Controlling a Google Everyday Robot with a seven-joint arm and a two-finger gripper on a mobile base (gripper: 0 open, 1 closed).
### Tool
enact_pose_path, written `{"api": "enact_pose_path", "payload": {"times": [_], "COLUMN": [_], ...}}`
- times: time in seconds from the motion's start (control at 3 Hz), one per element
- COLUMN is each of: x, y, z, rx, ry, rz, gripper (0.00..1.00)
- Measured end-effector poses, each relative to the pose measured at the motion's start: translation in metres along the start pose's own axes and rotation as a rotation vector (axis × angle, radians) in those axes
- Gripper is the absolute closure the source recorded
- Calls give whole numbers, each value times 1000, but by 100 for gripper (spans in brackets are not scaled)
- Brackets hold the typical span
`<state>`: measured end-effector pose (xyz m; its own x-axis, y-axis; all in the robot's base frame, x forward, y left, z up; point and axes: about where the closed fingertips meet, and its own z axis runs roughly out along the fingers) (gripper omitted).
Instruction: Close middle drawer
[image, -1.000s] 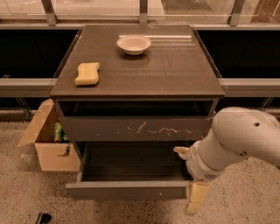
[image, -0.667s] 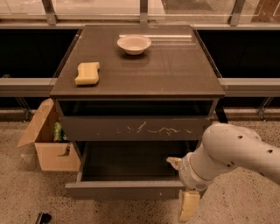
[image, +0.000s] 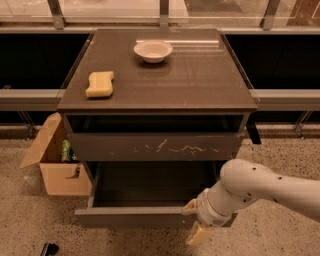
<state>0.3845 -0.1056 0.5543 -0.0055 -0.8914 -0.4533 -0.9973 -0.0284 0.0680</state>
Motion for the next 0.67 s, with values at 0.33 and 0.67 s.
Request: {"api": "enact_pose_path", "payload": {"times": [0.33, 0.67], "x": [4, 4], "y": [3, 3], "z": [11, 14], "rx": [-22, -22], "ry": [-12, -3], "rz": [10, 6], "gripper": [64, 87]}}
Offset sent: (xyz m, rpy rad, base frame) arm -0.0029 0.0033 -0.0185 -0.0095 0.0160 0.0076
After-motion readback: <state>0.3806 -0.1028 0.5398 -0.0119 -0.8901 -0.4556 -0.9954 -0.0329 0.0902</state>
